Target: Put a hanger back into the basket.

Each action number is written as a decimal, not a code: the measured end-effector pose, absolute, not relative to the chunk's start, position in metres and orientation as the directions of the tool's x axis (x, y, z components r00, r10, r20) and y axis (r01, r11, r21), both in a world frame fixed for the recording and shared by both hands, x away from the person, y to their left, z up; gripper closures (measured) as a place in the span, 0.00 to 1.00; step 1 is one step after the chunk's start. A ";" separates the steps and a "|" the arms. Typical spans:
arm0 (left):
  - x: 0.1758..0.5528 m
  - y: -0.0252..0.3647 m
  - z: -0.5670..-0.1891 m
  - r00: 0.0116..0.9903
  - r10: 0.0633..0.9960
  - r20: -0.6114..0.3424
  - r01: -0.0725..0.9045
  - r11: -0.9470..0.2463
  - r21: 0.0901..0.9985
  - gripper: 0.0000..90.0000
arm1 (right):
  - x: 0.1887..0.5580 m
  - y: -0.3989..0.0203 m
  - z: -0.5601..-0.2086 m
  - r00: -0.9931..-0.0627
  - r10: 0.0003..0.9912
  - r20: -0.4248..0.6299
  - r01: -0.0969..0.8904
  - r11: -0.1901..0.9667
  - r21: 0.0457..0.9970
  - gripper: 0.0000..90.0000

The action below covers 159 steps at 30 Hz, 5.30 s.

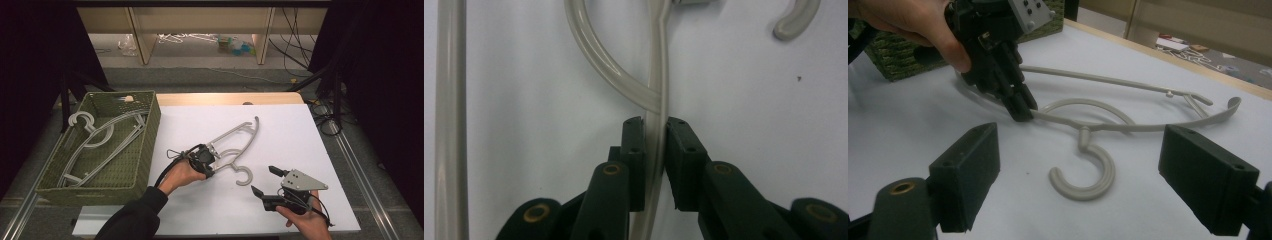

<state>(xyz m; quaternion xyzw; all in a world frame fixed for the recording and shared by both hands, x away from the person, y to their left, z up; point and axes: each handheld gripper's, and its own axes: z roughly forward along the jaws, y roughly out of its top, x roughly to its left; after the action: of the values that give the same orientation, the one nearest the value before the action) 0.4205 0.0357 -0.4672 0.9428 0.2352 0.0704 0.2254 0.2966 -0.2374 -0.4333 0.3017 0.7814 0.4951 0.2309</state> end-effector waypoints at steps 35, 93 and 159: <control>0.434 0.091 -0.418 0.765 0.582 -0.278 0.555 -0.374 0.743 0.90 | 0.296 -0.239 -0.432 -0.707 0.703 -0.070 0.240 0.333 0.912 0.20; 0.386 0.148 -0.370 0.779 0.481 -0.402 0.538 -0.183 0.823 0.91 | 0.347 -0.224 -0.415 -0.715 0.674 -0.188 0.126 0.388 0.913 0.19; 0.349 0.394 -0.357 0.453 0.722 -0.524 0.481 0.297 0.825 0.91 | 0.333 -0.220 -0.409 -0.744 0.650 -0.153 0.170 0.406 0.898 0.18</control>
<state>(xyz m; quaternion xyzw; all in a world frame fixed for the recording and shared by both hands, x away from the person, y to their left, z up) 0.3485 0.3937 -0.3573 0.5849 0.5140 0.0970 0.6199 0.3329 -0.2201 -0.4088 0.2561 0.8005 0.4810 0.2495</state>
